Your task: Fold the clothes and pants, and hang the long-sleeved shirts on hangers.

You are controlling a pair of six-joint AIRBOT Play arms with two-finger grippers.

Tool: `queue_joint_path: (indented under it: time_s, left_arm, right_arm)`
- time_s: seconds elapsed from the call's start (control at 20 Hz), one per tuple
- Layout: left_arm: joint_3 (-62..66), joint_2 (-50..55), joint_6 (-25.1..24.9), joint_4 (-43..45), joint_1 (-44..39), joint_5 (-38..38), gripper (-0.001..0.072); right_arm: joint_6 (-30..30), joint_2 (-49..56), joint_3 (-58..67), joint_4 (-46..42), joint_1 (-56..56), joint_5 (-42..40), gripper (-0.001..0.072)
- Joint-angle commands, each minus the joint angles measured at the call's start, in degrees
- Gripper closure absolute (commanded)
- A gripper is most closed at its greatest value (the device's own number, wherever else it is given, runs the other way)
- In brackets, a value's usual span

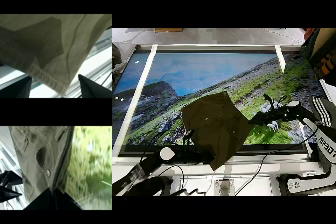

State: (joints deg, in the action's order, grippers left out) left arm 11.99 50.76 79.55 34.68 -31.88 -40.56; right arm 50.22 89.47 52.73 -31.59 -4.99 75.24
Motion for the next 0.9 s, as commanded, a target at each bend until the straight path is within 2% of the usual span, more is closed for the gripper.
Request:
queue_joint_path:
  time_s: [0.0,0.05,0.1,0.15,0.2,0.25,0.4,0.55,0.65,0.75,0.85]
  left_arm:
    - [-0.2,3.5,-0.3,-3.6,-2.5,6.4,0.0144]
    - [-0.2,3.6,-0.3,-4.9,-2.6,8.2,0.0218]
    - [-0.1,3.5,-0.6,-6.1,-2.5,9.3,0.0233]
    - [0.3,3.5,-1.8,-7.0,-2.5,9.6,0.0323]
    - [1.1,3.5,-2.8,-7.2,-2.5,9.5,0.0600]
    - [2.3,3.4,-4.1,-7.2,-2.5,9.5,0.0685]
    - [7.5,0.9,-9.2,-6.6,-1.8,9.0,0.0685]
    - [15.0,-6.3,-14.3,-6.6,3.0,7.0,0.0685]
    - [20.2,-12.9,-14.7,-6.6,8.1,7.0,0.0686]
    - [25.0,-20.2,-14.6,-6.7,13.8,7.5,0.0686]
    - [29.4,-27.0,-14.0,-8.7,17.4,8.5,0.0686]
  right_arm:
    - [0.1,0.0,0.1,0.3,0.0,0.3,0.0675]
    - [0.1,0.0,0.1,0.3,0.0,0.3,0.0675]
    - [0.1,-0.1,0.1,0.3,0.0,0.3,0.0676]
    - [0.0,-0.3,0.1,0.3,0.0,0.3,0.0676]
    - [0.0,-0.8,0.1,0.3,0.0,0.2,0.0676]
    - [0.0,-1.7,0.1,0.3,0.0,0.2,0.0677]
    - [-0.4,-7.4,0.1,0.1,0.0,-0.8,0.0677]
    - [-0.2,-17.7,0.1,0.1,0.0,-2.5,0.0677]
    - [0.2,-26.6,0.1,0.5,0.0,-4.2,0.0677]
    - [3.2,-36.0,0.1,3.3,0.0,-6.8,0.0677]
    - [4.9,-45.4,0.1,12.1,0.0,-7.9,0.0677]
